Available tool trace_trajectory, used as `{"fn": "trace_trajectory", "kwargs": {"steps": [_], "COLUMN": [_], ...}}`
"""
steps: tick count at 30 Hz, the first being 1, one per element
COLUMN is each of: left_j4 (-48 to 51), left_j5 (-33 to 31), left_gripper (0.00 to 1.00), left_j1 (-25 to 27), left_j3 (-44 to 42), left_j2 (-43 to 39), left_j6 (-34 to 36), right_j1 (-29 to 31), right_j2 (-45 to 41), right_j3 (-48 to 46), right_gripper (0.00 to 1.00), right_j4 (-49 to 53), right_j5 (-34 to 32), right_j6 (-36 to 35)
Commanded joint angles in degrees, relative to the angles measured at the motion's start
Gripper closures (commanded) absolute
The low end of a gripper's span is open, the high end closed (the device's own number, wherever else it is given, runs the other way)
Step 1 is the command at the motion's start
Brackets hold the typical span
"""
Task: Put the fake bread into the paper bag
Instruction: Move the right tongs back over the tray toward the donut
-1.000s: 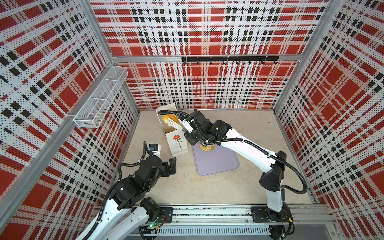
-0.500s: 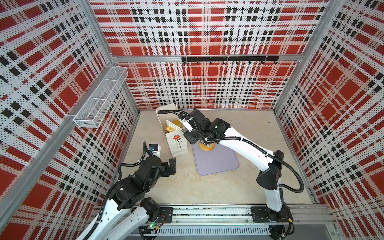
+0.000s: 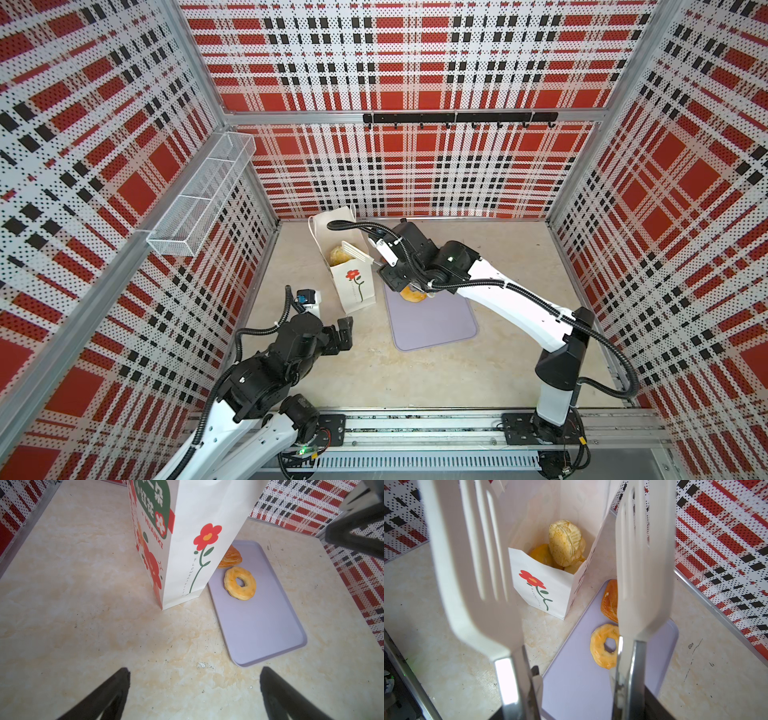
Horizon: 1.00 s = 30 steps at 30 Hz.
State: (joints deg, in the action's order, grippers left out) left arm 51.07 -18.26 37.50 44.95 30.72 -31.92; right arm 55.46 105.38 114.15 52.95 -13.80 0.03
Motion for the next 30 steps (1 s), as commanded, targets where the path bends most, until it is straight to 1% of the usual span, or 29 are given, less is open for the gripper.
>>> {"fn": "trace_trajectory", "kwargs": {"steps": [1,5,16,19,24,30], "left_j4": [0.0,0.0,-2.65,-3.42,-5.09,-6.61], "left_j5": [-0.63,-2.05,-8.78,-9.67,-9.18,-10.03], "left_gripper": [0.01,0.01,0.01,0.01,0.01,0.01], "left_j1": [1.03,3.3,12.71,13.9,14.6,17.2], "left_j3": [-1.22,-1.61,-3.86,-4.08,-4.14,-4.5], "left_j2": [-0.94,-0.85,1.57,3.13,6.03,9.92], "left_j6": [-1.57,-2.48,-5.88,-6.13,-6.43,-8.05], "right_j1": [-0.21,-0.53,-1.67,-2.24,-3.38,-6.53], "right_j2": [-3.54,-6.16,-12.12,-13.42,-16.36,-19.78], "right_j3": [-1.78,-5.82,-15.92,-18.27,-23.15,-29.89], "right_gripper": [0.39,0.39,0.38,0.38,0.38,0.37], "right_j4": [-3.84,-4.84,-6.01,-6.17,-6.8,-6.2], "right_j5": [-1.8,-2.62,-4.46,-4.73,-5.08,-4.27], "right_j6": [0.66,1.45,3.24,3.9,4.45,5.37]}}
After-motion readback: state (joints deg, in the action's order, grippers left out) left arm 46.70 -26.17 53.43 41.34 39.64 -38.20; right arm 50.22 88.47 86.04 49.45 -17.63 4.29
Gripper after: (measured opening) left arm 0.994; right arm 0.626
